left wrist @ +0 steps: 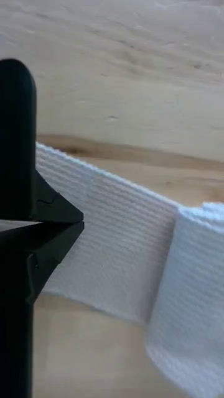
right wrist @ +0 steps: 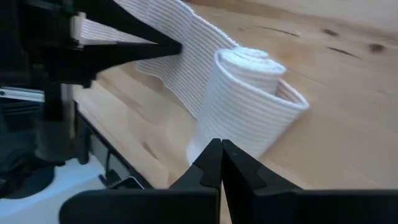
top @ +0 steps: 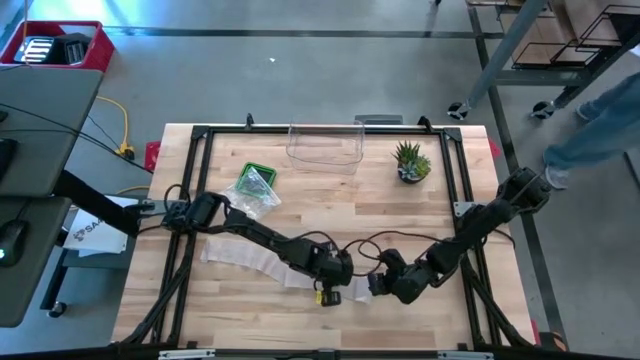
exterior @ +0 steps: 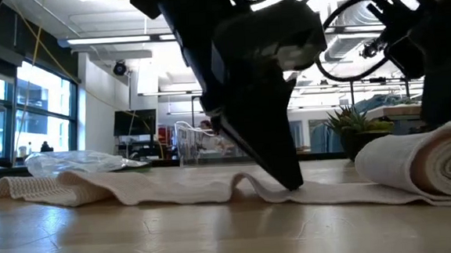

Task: Roll bandage
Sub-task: Roll the bandage

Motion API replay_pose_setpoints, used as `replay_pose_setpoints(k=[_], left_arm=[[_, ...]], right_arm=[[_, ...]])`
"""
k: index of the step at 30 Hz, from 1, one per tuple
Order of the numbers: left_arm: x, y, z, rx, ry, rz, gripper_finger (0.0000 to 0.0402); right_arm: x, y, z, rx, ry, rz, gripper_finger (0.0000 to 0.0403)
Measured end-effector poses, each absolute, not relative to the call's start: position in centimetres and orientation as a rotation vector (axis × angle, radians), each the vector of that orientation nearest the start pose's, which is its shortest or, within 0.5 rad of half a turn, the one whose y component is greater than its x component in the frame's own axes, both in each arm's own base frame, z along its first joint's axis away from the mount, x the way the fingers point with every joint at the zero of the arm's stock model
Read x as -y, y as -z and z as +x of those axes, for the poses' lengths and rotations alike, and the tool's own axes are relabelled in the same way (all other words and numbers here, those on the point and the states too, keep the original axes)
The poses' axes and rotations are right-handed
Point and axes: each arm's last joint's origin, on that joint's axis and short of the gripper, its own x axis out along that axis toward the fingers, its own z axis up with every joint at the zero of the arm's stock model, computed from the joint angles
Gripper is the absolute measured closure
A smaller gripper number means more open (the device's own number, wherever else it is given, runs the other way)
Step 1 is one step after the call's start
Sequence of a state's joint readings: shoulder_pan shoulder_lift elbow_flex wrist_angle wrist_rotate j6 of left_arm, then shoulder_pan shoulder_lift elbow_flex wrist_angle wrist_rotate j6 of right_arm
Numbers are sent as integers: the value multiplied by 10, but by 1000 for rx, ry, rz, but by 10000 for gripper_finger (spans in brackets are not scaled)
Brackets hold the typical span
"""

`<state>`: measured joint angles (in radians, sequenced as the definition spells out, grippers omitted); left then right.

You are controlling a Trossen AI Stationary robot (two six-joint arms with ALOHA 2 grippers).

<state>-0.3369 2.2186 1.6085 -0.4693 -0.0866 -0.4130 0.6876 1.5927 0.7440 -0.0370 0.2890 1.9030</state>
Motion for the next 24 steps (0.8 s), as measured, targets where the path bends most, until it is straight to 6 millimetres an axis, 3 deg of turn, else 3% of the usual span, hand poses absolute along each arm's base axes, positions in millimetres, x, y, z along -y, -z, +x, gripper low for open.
replay_pose_setpoints(k=[5,9,12,18,20,24], left_arm=[[152,-156,432,-1038,76,-47,401],[157,-155,429,-1053,112,-3,401],[160,-154,427,-1065,151,25,401],[152,-172,412,-1110,189,57,401],[146,-170,404,-1120,175,50,401],[135,-147,383,-1173,123,-24,401]], right_arm=[[-192,-152,217,-880,522,1350,403],[-205,-146,206,-938,566,1359,403],[-211,-134,210,-979,572,1357,403],[-216,-118,225,-954,553,1405,403],[-213,-117,228,-941,566,1408,403],[-206,-116,232,-899,605,1398,403]])
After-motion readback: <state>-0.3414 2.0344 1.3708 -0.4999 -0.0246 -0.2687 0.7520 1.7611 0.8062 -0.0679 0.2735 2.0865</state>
